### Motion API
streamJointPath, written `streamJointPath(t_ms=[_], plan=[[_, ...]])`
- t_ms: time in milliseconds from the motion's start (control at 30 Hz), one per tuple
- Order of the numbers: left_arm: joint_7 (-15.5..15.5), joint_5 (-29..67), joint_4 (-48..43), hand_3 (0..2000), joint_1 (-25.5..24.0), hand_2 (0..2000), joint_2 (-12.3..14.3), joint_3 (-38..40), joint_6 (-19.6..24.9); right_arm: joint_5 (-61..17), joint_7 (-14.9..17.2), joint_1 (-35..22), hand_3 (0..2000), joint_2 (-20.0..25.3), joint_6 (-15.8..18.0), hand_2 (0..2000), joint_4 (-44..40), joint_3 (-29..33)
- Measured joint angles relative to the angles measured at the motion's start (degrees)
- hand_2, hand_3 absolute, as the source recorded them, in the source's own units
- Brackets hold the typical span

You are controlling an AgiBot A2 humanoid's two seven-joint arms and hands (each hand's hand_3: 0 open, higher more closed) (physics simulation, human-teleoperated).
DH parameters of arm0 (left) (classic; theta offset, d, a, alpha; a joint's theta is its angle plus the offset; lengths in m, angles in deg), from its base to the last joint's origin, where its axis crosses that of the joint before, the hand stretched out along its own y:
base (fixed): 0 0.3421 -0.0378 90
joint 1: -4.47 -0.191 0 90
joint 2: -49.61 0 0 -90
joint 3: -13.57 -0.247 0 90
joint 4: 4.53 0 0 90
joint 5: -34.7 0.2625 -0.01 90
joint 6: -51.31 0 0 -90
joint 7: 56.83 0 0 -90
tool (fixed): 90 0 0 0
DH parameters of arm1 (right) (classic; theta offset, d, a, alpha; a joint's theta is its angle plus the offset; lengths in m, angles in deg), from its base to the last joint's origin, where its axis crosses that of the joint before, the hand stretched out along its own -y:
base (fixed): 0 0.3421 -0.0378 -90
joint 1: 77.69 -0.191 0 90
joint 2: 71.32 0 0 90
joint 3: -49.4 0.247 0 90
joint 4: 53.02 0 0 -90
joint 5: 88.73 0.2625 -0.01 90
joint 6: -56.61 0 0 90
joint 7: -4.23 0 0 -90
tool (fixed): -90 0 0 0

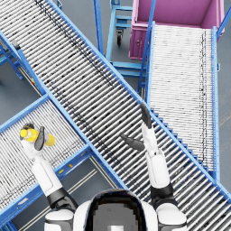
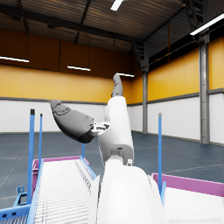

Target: Pick up the oil and place it on the left assembly line, put the cola on the right, and keep Sprite still

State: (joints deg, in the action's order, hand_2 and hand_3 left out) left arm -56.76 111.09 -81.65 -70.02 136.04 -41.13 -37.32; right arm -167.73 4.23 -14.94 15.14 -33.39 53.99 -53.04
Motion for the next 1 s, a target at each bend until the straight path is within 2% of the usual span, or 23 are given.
streamJointPath(t_ms=[67,100,167,233,300,400,700,1000], plan=[[-0.03,-0.02,3.28,40,0.99,0,-1.3,4.37,-0.67,0.0,0.0,-0.08,0,0.23,0.0,0,-0.1,0.36],[-0.04,-0.03,4.66,0,1.5,0,-1.99,6.52,-0.87,0.0,0.0,-0.07,0,0.31,0.0,0,-0.15,0.42],[-0.06,-0.04,6.73,0,2.3,0,-3.57,10.36,-1.11,0.0,0.0,-0.03,0,0.48,0.0,0,-0.36,0.54],[-0.05,-0.03,7.63,0,2.77,0,-6.33,12.53,-1.5,0.0,0.0,-0.02,0,0.66,0.0,0,-0.45,0.72],[-0.06,-0.05,5.59,0,3.4,0,-8.55,13.56,-1.53,0.0,0.0,-0.21,0,0.9,0.0,0,-0.49,1.51],[-0.07,-0.06,-0.63,0,4.11,0,-9.66,12.08,-1.43,0.01,0.0,-0.54,0,1.23,0.0,0,-0.47,2.8],[-0.07,0.0,-20.85,0,3.35,0,-9.25,-6.9,-1.37,0.02,0.0,-1.32,0,1.64,0.0,0,-0.77,10.19],[-0.07,0.04,-26.23,0,8.51,0,-11.7,-26.08,-1.36,0.04,0.0,-1.59,0,1.55,0.0,0,-0.38,16.92]])
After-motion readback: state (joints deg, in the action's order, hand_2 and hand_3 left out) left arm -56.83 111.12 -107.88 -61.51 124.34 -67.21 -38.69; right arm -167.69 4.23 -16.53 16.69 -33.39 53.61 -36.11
